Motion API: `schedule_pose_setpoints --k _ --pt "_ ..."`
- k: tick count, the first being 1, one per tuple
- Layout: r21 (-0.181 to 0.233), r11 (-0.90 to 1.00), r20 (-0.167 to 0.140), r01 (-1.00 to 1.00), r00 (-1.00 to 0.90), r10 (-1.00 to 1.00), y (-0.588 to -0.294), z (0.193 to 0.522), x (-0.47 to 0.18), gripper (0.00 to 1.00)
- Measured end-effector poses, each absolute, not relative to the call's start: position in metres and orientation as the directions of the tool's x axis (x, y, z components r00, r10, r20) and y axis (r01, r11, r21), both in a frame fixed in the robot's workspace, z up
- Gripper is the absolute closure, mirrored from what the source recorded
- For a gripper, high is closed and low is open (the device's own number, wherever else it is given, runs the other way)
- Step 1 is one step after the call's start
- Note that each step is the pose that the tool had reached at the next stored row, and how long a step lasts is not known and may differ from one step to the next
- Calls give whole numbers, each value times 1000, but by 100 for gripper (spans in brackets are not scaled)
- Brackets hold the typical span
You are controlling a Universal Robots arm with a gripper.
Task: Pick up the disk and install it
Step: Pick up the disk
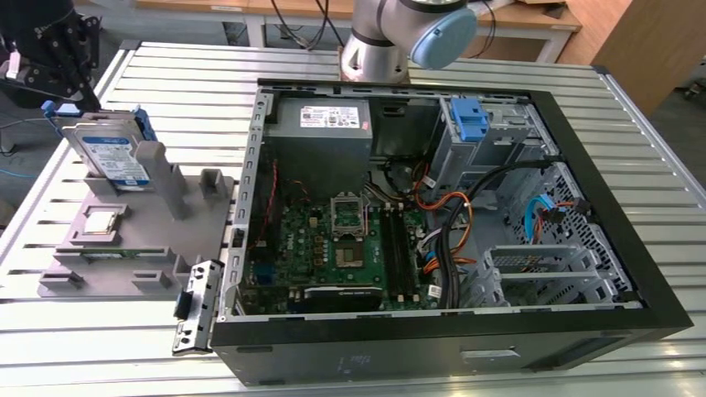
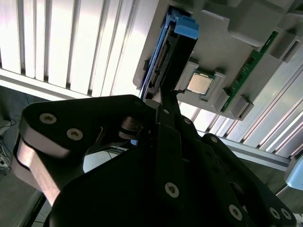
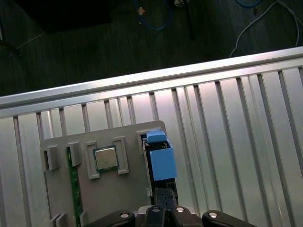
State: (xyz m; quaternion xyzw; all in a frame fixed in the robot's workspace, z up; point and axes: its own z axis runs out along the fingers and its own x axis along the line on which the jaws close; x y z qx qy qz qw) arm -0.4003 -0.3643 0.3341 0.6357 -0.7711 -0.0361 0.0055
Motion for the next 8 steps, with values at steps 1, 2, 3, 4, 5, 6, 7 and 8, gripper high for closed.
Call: schedule_pose_setpoints --k 1,2,3,4,5,6,7,8 --pt "63 188 -37 -980 -191 -981 -364 334 -400 89" --pt "63 188 -37 -980 -190 -981 -364 334 -400 89" --pt "62 188 -37 -980 -190 -981 -364 334 -400 89" --pt "62 188 -37 -980 -190 -981 -364 334 -400 89" --pt "62 188 -38 -980 -190 -981 -364 334 -400 89" --pt "62 187 -37 -980 -190 -981 -364 334 -400 89" --pt "62 187 -37 -980 -190 -981 -364 334 -400 89" --pt "62 187 -38 -980 -190 -981 -364 334 -400 89"
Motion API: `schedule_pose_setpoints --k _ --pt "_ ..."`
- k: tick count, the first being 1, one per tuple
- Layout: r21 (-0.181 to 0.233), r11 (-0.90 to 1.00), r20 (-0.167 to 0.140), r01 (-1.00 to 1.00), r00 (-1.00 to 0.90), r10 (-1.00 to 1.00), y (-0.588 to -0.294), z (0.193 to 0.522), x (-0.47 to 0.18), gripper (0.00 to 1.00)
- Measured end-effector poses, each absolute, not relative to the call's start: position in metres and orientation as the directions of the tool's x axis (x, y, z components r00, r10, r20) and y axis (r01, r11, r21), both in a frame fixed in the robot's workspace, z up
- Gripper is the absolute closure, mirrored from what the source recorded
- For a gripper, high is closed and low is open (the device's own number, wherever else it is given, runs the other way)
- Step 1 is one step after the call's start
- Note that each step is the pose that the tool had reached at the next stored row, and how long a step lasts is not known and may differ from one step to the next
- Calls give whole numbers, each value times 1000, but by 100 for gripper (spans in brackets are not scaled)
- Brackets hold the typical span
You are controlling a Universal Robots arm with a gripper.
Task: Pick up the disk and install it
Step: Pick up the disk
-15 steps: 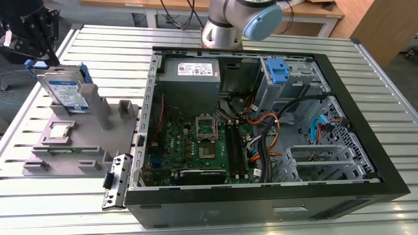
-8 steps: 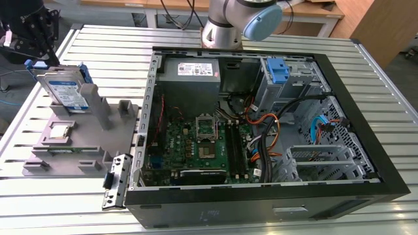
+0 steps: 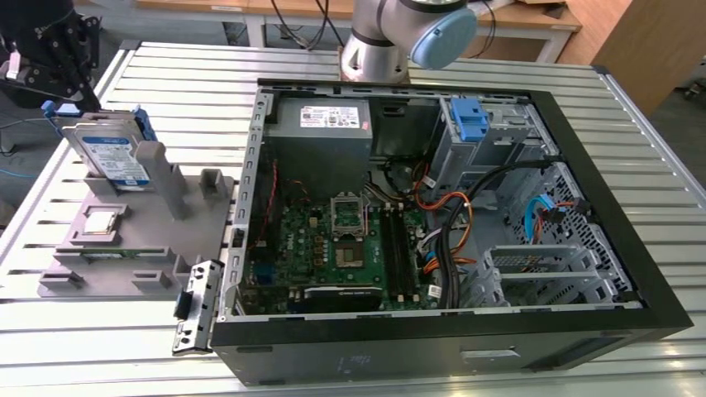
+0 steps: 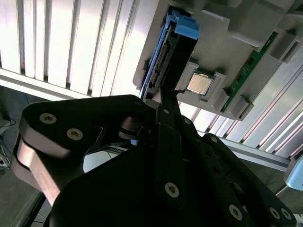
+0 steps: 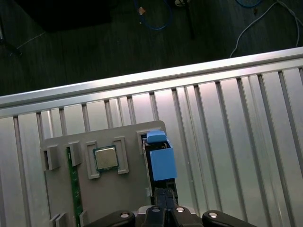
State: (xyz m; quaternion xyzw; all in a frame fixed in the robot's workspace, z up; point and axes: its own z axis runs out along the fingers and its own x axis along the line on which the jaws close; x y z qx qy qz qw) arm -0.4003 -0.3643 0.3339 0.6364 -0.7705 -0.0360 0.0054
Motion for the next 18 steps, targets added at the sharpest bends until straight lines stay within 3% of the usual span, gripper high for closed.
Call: schedule_pose_setpoints --k 5,7,9,10,12,13,15,18 --pt "62 187 -37 -980 -190 -981 -364 334 -400 89" --pt "62 187 -38 -980 -190 -981 -364 334 -400 83" --pt "62 187 -37 -980 -190 -981 -364 334 -400 71" --pt "62 187 -37 -980 -190 -981 -364 334 -400 71" --pt "62 187 -37 -980 -190 -981 -364 334 -400 59" --pt "62 187 -38 -980 -190 -981 -364 334 -400 59" --pt "62 187 -37 -980 -190 -981 -364 334 -400 47" --pt "62 187 -37 -980 -189 -981 -364 334 -400 42"
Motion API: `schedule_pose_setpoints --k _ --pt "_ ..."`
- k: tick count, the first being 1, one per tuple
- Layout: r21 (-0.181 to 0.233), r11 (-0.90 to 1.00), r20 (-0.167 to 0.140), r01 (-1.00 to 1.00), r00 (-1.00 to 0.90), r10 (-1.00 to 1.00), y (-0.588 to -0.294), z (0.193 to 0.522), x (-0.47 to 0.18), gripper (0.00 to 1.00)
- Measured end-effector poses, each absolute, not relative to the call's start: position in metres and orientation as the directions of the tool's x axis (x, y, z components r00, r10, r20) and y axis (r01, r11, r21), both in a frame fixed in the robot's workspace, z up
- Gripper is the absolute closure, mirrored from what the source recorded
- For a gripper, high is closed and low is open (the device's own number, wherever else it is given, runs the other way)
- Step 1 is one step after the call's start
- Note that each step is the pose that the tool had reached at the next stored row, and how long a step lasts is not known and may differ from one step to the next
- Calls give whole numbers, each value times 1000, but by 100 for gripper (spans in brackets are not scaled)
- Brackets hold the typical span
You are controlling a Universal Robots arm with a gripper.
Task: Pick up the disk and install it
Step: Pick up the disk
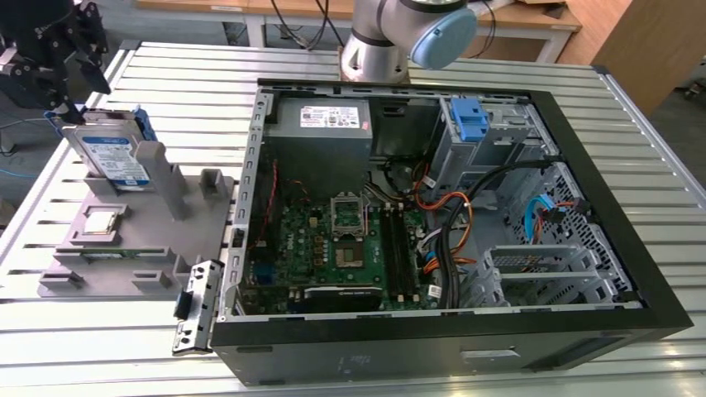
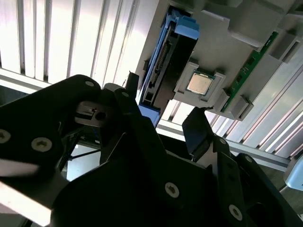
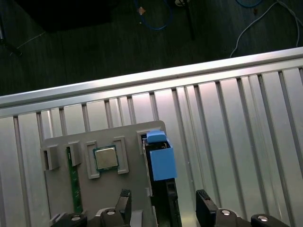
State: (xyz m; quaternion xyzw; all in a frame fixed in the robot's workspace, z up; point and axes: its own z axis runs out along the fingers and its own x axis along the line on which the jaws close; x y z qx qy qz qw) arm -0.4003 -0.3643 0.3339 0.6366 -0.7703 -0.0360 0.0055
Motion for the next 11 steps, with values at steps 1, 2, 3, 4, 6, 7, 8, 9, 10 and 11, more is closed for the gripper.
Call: schedule_pose_setpoints --k 1,2,3,4,6,7,8,9,10,11 --pt "62 187 -37 -980 -189 -981 -364 334 -400 35" --pt "62 187 -37 -980 -189 -981 -364 334 -400 35" --pt "62 187 -37 -980 -189 -981 -364 334 -400 35" --pt "62 187 -37 -980 -189 -981 -364 334 -400 35" --pt "62 180 -37 -982 -182 -983 -364 334 -400 35" --pt "62 170 -38 -983 -173 -984 -364 334 -400 35" --pt "62 158 -38 -985 -161 -986 -364 333 -400 35" --pt "62 145 -38 -988 -147 -988 -364 333 -400 35" --pt "61 131 -38 -989 -134 -990 -364 333 -400 35" --pt "61 120 -38 -991 -122 -992 -364 333 -400 35"
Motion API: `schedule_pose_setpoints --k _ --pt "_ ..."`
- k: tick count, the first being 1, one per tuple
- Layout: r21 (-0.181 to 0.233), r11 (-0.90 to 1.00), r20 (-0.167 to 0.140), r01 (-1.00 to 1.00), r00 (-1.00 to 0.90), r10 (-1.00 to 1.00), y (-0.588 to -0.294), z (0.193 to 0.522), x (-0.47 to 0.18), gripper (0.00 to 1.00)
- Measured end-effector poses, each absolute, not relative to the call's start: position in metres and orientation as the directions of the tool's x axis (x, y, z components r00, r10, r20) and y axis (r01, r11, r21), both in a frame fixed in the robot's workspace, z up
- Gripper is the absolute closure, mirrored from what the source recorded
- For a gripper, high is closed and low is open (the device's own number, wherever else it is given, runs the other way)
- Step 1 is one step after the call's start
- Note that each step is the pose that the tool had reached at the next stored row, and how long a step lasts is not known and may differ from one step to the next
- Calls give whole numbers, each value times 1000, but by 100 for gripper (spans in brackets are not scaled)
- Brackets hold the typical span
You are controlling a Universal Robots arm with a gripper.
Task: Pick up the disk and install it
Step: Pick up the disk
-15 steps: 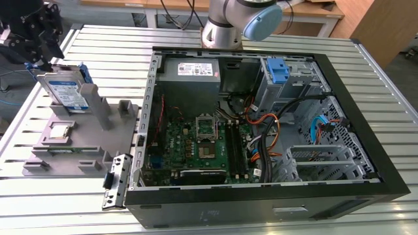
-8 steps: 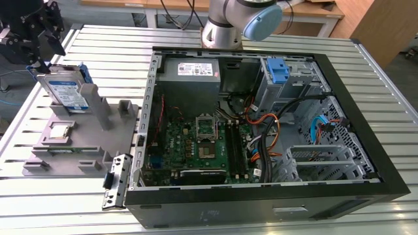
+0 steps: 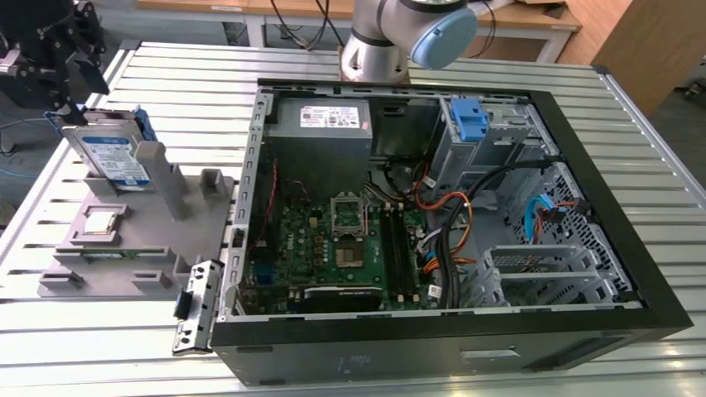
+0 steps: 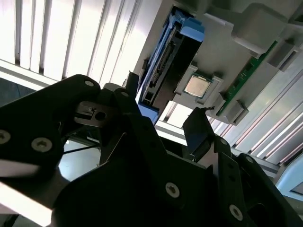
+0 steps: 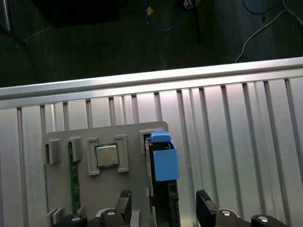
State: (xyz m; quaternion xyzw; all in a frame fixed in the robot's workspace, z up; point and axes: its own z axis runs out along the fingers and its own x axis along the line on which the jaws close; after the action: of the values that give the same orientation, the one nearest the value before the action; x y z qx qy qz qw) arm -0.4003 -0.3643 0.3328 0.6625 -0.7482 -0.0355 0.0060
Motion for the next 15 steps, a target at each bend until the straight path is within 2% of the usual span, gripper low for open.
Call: schedule_pose_setpoints --k 15 --pt "25 -6 -41 -1000 5 -999 -364 329 -400 35"
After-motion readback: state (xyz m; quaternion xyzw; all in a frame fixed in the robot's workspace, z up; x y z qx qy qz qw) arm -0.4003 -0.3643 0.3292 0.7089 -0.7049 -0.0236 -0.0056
